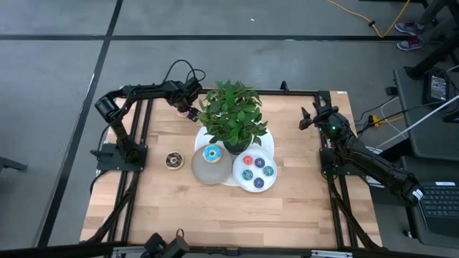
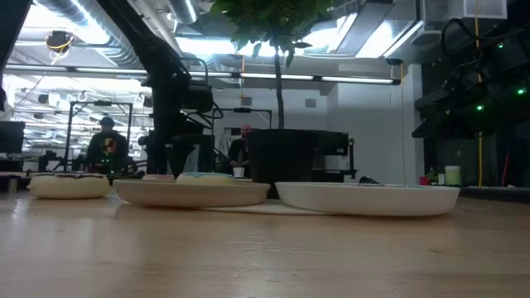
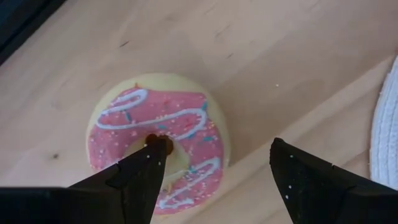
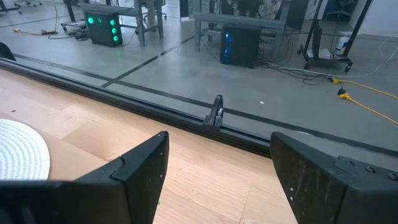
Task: Pick & Place donuts
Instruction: Put the large pink donut on the beige plate
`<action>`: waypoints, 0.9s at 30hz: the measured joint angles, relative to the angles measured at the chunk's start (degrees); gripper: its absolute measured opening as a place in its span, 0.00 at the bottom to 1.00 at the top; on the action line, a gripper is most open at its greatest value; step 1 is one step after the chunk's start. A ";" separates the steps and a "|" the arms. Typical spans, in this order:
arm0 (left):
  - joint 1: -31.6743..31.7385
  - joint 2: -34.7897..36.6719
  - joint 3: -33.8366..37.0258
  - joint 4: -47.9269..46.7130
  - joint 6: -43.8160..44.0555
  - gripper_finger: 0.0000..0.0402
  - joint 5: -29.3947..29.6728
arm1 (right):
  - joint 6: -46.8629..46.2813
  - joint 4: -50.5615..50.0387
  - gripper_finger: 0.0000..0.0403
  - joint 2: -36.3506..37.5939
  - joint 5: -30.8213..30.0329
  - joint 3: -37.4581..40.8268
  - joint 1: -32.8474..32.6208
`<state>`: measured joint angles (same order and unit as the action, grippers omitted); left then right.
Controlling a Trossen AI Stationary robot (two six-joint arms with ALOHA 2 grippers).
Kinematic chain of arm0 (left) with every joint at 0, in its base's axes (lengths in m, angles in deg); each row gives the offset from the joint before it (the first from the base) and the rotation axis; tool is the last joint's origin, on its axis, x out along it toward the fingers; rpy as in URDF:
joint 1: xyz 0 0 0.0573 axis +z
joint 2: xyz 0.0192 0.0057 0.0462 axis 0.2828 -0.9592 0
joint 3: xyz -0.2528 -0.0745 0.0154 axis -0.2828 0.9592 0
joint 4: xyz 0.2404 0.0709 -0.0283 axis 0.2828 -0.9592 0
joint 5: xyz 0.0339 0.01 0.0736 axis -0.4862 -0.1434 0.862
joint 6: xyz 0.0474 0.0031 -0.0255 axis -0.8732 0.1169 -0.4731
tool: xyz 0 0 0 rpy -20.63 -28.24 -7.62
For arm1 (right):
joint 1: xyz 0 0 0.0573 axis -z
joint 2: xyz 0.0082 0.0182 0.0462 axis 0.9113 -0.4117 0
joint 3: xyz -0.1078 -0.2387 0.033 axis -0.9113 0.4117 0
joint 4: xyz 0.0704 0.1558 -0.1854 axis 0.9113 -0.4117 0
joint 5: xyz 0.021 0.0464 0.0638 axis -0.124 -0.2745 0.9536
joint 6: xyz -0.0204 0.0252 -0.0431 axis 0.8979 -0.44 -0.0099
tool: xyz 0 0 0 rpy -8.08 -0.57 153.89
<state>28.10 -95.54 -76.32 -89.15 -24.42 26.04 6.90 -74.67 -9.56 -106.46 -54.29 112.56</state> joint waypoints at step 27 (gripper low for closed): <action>0.15 -1.37 -0.04 -0.53 0.71 0.23 1.05 | 0.00 0.02 0.69 -0.02 0.00 0.00 0.01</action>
<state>28.26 -96.91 -76.37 -89.68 -23.71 27.09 6.89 -74.64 -9.58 -106.46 -54.29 112.56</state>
